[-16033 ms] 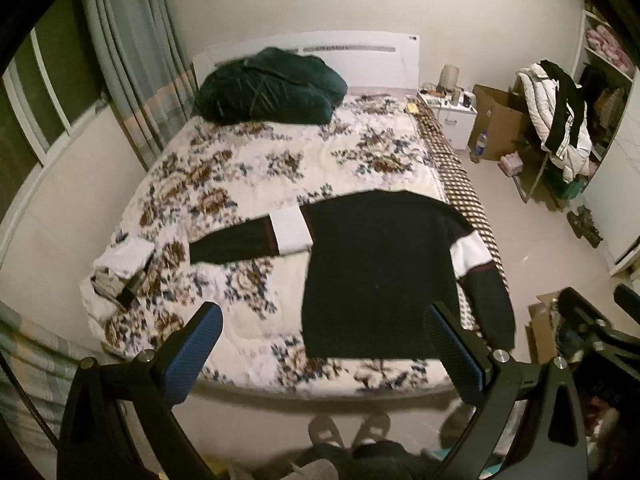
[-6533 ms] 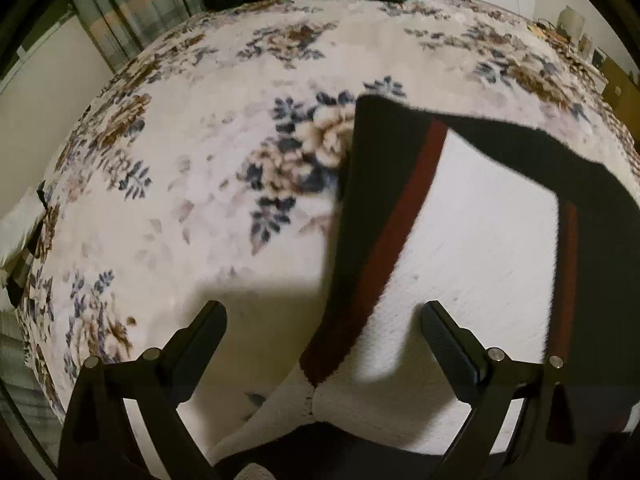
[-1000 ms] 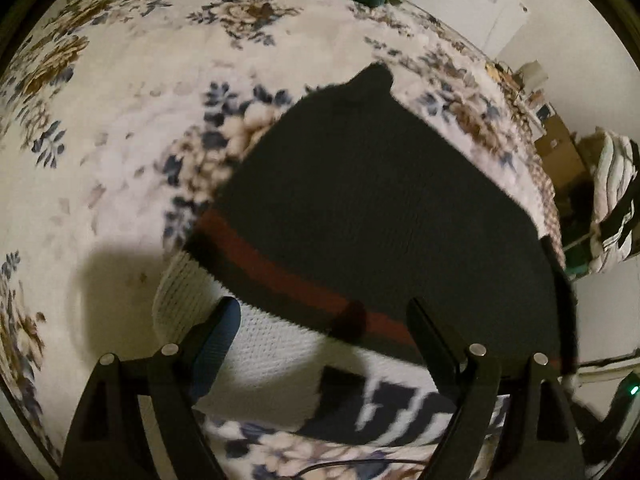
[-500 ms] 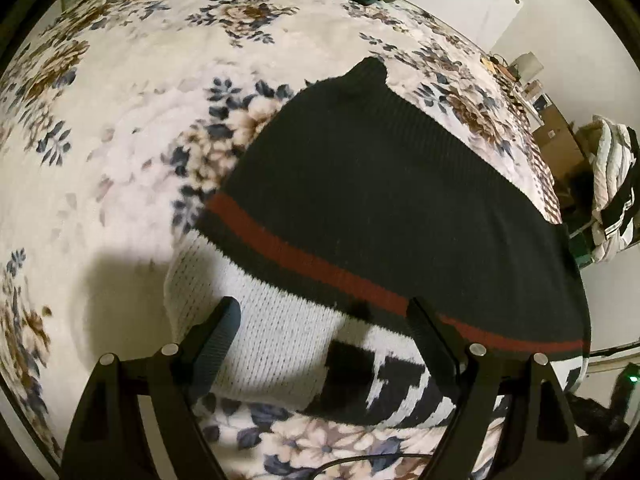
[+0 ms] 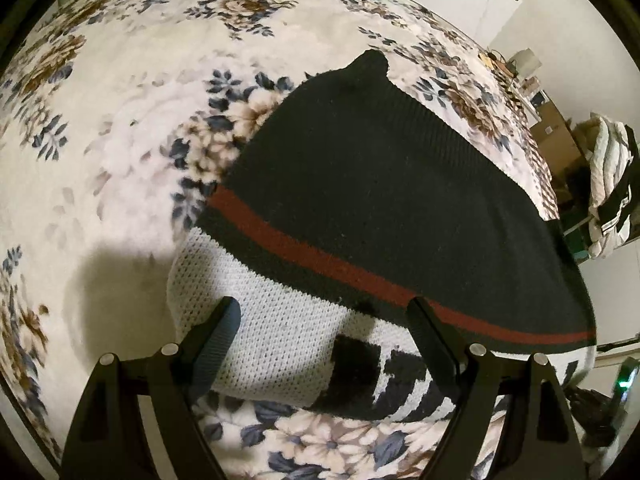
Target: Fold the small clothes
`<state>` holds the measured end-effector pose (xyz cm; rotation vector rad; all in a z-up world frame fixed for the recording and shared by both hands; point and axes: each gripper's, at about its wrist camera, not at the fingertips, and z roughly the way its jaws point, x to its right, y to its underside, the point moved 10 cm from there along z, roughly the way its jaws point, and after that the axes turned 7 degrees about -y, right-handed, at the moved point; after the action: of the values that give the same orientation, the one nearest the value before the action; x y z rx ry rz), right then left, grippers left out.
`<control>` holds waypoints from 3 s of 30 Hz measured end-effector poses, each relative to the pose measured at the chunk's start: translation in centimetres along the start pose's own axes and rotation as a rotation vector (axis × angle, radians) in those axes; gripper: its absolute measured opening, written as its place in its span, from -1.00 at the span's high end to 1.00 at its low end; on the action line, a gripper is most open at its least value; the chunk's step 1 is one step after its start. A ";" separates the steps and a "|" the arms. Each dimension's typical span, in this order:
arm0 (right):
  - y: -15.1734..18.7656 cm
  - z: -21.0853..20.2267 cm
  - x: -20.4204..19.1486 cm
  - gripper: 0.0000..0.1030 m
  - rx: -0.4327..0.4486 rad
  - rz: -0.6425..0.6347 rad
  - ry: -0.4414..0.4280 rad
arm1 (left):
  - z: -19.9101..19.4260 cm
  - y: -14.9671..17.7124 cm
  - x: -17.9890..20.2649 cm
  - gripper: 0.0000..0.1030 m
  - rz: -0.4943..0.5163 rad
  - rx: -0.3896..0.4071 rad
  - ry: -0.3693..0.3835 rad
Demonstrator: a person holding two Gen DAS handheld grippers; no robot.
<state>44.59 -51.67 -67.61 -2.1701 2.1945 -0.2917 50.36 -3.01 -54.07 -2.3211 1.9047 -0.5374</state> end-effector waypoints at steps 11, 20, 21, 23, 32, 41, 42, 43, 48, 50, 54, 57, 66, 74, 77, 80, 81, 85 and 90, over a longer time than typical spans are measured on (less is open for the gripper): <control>5.9 -0.1 5.2 -0.57 0.057 0.649 -0.398 | -5.8 4.1 -1.5 -0.64 -0.227 0.026 0.113; 2.7 3.8 -1.7 -0.99 0.222 1.018 -0.997 | 2.7 4.1 -0.7 -0.64 -0.527 -0.064 0.254; 1.9 4.5 -2.1 -0.99 0.234 1.034 -1.009 | 3.5 3.8 -1.1 -0.64 -0.564 -0.069 0.253; -0.3 5.5 -2.6 -0.99 0.256 1.042 -1.044 | 5.1 3.1 -2.2 -0.64 -0.669 -0.069 0.270; -2.8 7.3 -2.7 -0.89 0.238 1.112 -1.023 | 5.5 0.7 -3.8 -0.27 -0.888 0.089 0.242; -0.6 2.9 -3.2 0.27 0.275 1.060 -0.979 | -2.5 0.4 -2.7 0.41 -0.671 0.208 0.229; -0.2 2.1 -3.3 0.27 0.277 1.047 -0.979 | -3.6 0.9 -2.3 0.41 -0.664 0.210 0.235; 0.7 1.0 -3.3 0.28 0.270 1.034 -0.977 | -4.6 1.4 -2.6 0.41 -0.656 0.208 0.237; 8.4 -1.9 -3.1 0.27 0.194 1.012 -0.976 | -5.9 9.8 -5.6 0.32 -0.574 0.074 0.167; 11.1 -1.7 -3.3 0.16 0.149 1.032 -0.990 | -3.7 13.2 -7.1 0.25 -0.621 -0.036 0.169; 15.7 1.2 -1.8 -0.26 0.191 1.204 -1.090 | -2.5 16.2 -8.9 -0.05 -0.743 -0.121 0.200; 16.8 0.9 -0.4 -0.56 0.347 1.374 -1.198 | -4.5 15.6 -8.9 -0.09 -0.653 -0.093 0.149; 20.2 2.5 2.6 -0.65 0.438 1.530 -1.185 | -6.8 12.9 -4.9 -0.66 -0.186 -0.023 -0.167; 16.2 4.4 1.9 -0.82 0.394 1.423 -1.056 | -2.5 11.8 -0.9 -0.74 0.008 -0.023 -0.304; 14.6 4.2 1.5 -0.82 0.387 1.394 -1.033 | -4.3 11.7 -0.8 -0.74 -0.017 -0.045 -0.301; 13.1 3.7 0.2 -0.81 0.366 1.370 -1.043 | -8.4 10.6 -0.3 -0.74 -0.022 0.020 -0.280; 12.7 3.4 0.1 -0.81 0.360 1.361 -1.041 | -9.2 10.5 0.0 -0.74 -0.018 0.022 -0.278; 11.6 3.1 -0.1 -0.81 0.343 1.341 -1.013 | -11.2 10.4 2.2 -0.74 0.007 0.027 -0.231; 10.6 1.9 -0.5 -0.81 0.339 1.354 -0.993 | -8.0 10.7 4.0 -0.74 0.063 0.011 -0.216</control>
<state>34.44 -51.32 -71.24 -0.1797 2.0902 0.3686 38.45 -8.01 -48.86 -2.2021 1.8609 -0.2776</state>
